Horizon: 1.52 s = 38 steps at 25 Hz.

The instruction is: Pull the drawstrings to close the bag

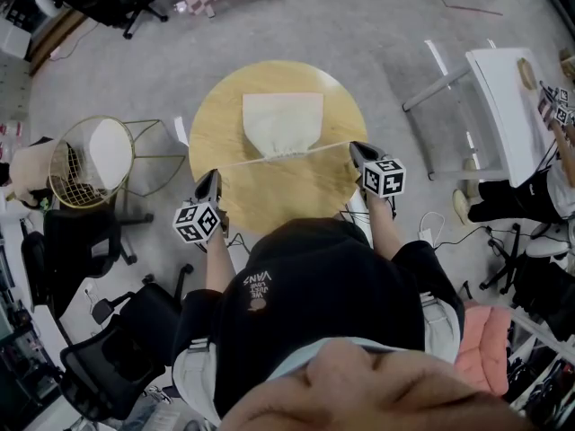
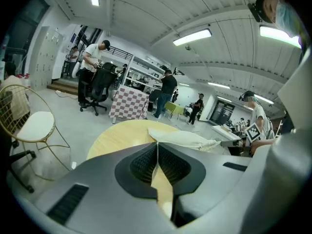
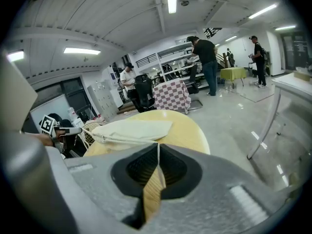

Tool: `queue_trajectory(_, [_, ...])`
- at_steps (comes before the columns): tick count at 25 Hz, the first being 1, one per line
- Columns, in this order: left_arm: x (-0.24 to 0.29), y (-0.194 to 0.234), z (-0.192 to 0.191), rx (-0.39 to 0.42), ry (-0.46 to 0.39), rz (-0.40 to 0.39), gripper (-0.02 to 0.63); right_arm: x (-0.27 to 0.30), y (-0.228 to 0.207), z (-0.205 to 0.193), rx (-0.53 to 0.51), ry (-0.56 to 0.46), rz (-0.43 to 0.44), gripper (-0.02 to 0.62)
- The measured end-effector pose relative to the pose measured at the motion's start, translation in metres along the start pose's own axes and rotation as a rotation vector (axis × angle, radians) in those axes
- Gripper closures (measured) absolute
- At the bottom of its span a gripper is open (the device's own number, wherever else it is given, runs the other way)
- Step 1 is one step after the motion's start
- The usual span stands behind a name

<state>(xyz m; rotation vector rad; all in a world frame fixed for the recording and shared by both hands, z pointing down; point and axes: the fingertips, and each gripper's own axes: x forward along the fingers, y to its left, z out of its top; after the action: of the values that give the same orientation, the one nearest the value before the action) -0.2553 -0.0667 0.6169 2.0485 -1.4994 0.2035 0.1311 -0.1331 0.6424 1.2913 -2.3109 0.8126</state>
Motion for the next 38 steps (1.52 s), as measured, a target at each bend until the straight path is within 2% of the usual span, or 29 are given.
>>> queue_trajectory(12, [0.006, 0.008, -0.024, 0.014, 0.046, 0.029, 0.589, 0.009, 0.006, -0.025, 0.038, 0.037, 0.009, 0.586])
queue_trajectory(30, [0.008, 0.012, -0.046, -0.022, 0.078, 0.066, 0.589, 0.010, 0.007, -0.055, 0.035, 0.097, 0.005, 0.581])
queue_trajectory(36, [0.009, 0.011, -0.049, -0.047, 0.102, 0.083, 0.589, 0.011, 0.010, -0.052, 0.024, 0.099, 0.027, 0.566])
queue_trajectory(38, [0.009, 0.011, -0.050, -0.045, 0.116, 0.089, 0.589, 0.012, 0.012, -0.054, 0.028, 0.107, 0.035, 0.534])
